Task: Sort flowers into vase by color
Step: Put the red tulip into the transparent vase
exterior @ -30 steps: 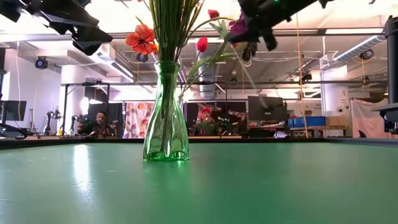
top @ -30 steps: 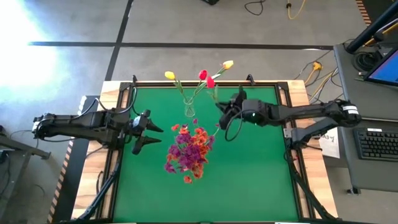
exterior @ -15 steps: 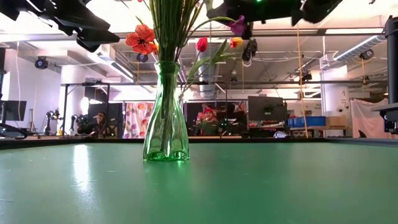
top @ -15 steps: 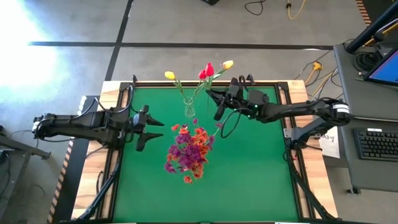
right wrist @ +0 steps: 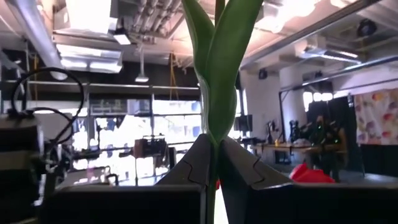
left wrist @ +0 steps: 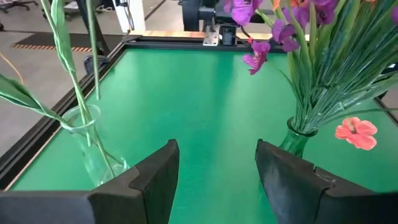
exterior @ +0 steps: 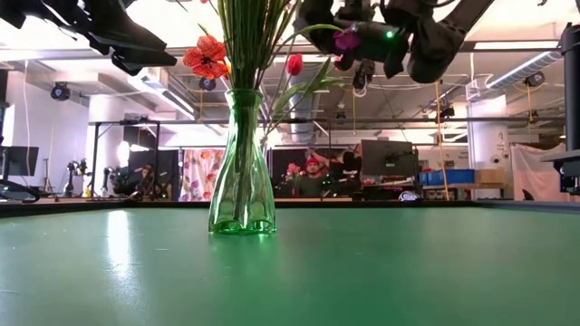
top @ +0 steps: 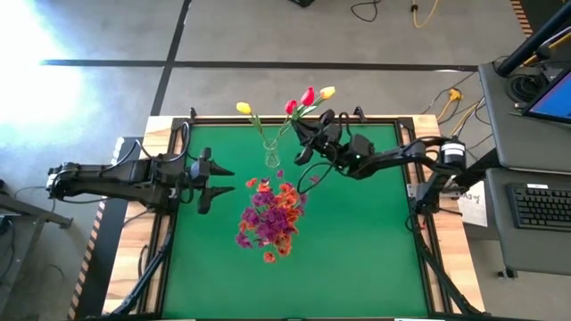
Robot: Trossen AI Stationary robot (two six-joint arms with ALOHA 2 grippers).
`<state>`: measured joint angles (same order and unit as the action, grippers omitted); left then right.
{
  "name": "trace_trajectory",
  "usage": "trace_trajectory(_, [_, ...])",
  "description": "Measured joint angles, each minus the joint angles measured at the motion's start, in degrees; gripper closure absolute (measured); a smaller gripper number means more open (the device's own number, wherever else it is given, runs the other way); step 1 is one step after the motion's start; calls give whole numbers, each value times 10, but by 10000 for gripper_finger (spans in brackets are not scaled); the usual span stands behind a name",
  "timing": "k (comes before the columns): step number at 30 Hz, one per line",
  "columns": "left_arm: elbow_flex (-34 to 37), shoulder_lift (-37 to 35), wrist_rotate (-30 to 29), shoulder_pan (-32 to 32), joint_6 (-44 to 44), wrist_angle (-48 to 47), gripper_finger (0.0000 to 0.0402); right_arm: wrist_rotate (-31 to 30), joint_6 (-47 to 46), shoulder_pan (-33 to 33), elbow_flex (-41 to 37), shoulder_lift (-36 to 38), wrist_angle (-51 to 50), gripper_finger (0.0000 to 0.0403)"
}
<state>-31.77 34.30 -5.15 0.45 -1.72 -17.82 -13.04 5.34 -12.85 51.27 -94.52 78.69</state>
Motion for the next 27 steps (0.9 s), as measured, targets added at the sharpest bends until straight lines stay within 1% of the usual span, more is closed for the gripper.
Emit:
trace_trajectory(5, [0, 0, -4, 0, 1, 0, 201, 0, 21, -8, 5, -3, 15, 390])
trace_trajectory(8, [0, 0, -7, 0, 11, 5, 201, 0, 23, -9, 24, -11, 8, 390])
trace_trajectory(11, [0, 0, -16, 0, 12, 11, 201, 0, 24, -9, 51, -13, -28, 390])
trace_trajectory(16, [0, 1, -20, 0, 12, 11, 201, 0, 31, -9, 93, -13, -144, 390])
trace_trajectory(19, [0, 1, -20, 0, 12, 11, 201, 0, 18, -8, 104, -13, -151, 390])
trace_trajectory(27, [0, 1, -20, 0, 8, 11, 201, 0, 8, -8, 101, -13, -158, 390])
